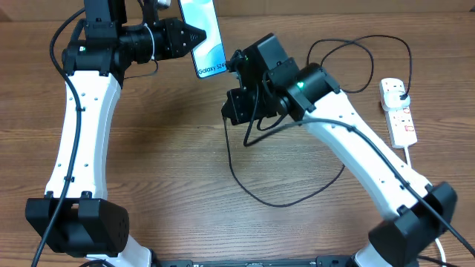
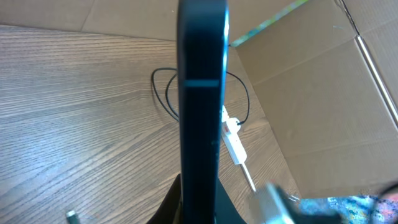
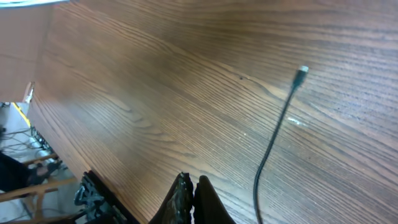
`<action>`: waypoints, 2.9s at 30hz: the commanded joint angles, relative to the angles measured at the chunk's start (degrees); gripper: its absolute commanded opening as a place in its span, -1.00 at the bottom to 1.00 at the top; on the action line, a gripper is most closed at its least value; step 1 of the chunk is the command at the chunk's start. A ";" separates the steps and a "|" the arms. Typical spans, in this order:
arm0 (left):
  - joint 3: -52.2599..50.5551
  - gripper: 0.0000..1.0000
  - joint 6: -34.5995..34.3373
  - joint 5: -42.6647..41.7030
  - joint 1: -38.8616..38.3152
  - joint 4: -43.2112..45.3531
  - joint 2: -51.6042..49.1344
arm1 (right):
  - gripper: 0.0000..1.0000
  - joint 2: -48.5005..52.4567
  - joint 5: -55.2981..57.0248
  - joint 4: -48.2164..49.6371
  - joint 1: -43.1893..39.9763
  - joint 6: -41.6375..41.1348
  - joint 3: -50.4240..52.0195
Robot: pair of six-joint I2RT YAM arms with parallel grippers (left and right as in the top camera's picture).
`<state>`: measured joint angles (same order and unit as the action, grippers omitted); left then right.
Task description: Plug charger to phone and switch on socket
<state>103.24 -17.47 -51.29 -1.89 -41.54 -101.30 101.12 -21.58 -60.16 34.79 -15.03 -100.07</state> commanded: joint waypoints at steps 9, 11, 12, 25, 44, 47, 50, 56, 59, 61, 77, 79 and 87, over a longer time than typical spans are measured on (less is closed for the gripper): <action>0.31 -0.92 1.55 19.15 -0.37 -8.00 0.04 | 0.45 -2.14 9.38 -6.08 -0.02 -3.52 -1.51; 0.31 -0.92 0.90 25.83 -0.37 -10.91 0.04 | 0.69 -0.94 9.55 -6.86 -0.02 -6.01 -1.51; 0.31 -0.92 0.24 28.35 -0.37 -11.91 0.04 | 0.69 -0.42 9.53 -7.10 -0.02 -6.23 -1.51; 0.31 -0.92 -5.90 45.92 -0.37 -17.68 0.04 | 0.70 24.87 17.55 -28.28 -0.02 -5.27 -30.38; 0.31 -0.92 -5.86 45.90 -0.37 -19.34 0.04 | 0.41 31.61 24.94 -3.43 1.66 -14.71 -11.23; 0.31 -0.92 -5.88 45.90 -0.37 -19.32 0.04 | 0.40 31.65 26.67 -3.56 2.19 -14.75 -10.91; 0.31 -0.92 -5.88 45.90 -0.37 -19.32 0.04 | 0.40 31.65 25.53 -3.48 2.67 -14.34 -11.43; 0.31 -0.92 -5.88 45.90 -0.37 -19.32 0.04 | 0.40 31.67 17.88 -6.78 2.32 -11.80 -15.26; 0.31 -0.92 -5.88 45.90 -0.37 -19.34 0.04 | 0.28 31.67 18.80 -5.01 2.38 -11.82 -15.63; 0.31 -0.92 -5.88 45.90 -0.37 -19.50 0.04 | 0.03 31.89 23.91 -3.61 2.80 -15.85 -15.04; 0.31 -0.92 -5.88 45.75 -0.37 -19.71 0.04 | -0.39 36.20 26.43 -1.25 5.51 -18.18 -14.64; 0.31 -0.92 -5.88 45.75 -0.37 -19.74 0.04 | -0.49 36.44 26.51 -1.99 5.49 -18.21 -14.62; 0.31 -0.92 -5.88 45.75 -0.37 -19.74 0.04 | -0.92 37.31 26.43 -6.19 5.66 -18.21 -14.64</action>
<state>103.20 -22.41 -5.72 -1.89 -61.71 -101.38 137.49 4.08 -64.95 40.16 -33.15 -113.99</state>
